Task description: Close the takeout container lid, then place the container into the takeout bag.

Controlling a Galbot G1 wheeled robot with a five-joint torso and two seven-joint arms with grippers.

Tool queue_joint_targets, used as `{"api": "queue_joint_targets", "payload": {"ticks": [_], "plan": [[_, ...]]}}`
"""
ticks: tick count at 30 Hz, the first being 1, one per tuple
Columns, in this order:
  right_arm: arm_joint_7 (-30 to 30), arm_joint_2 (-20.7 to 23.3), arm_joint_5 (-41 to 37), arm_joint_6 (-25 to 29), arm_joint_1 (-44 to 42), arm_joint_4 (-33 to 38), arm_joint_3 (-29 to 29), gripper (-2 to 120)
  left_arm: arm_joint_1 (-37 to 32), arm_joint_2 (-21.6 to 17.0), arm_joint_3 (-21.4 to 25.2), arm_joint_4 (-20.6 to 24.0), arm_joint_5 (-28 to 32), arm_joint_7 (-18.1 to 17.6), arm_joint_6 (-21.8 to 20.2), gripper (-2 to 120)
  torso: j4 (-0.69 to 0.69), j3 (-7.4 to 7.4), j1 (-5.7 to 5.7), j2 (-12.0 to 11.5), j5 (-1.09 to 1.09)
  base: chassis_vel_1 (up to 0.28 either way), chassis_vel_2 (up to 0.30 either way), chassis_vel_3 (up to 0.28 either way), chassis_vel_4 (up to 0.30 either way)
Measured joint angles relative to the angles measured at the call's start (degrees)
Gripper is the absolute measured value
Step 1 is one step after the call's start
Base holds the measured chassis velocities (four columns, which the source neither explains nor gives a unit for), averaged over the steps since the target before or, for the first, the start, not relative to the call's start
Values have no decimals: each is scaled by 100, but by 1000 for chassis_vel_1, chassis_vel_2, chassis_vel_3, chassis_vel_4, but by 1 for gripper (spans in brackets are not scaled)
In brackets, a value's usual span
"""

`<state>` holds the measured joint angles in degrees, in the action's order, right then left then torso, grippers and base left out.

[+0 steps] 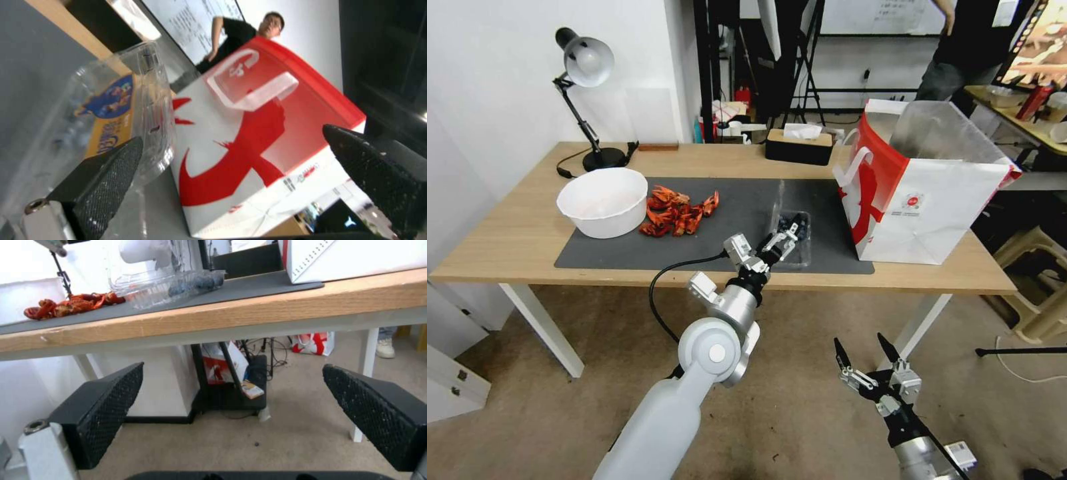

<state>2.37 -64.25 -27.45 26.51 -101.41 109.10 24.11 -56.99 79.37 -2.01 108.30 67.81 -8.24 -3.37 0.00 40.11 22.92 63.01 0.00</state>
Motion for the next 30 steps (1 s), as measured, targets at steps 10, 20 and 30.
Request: {"api": "queue_joint_targets", "payload": {"ticks": [10, 20, 30], "plan": [[-9, -51, 83, -3, -6, -18, 29, 100, 535, 171, -192, -382, 629, -665, -409, 100, 0, 0, 1, 0, 1, 0, 0, 0, 0], [-16, -88, 132, -26, 64, -101, -13, 100, 821, 354, -270, -608, 1045, -1310, -490, 71, 0, 0, 1, 0, 1, 0, 0, 0, 0], [-10, -37, 65, -166, 143, 130, 17, 100, 856, 415, -357, -689, 901, -1914, -855, 33, 0, 0, 1, 1, 0, 0, 0, 0, 0]]}}
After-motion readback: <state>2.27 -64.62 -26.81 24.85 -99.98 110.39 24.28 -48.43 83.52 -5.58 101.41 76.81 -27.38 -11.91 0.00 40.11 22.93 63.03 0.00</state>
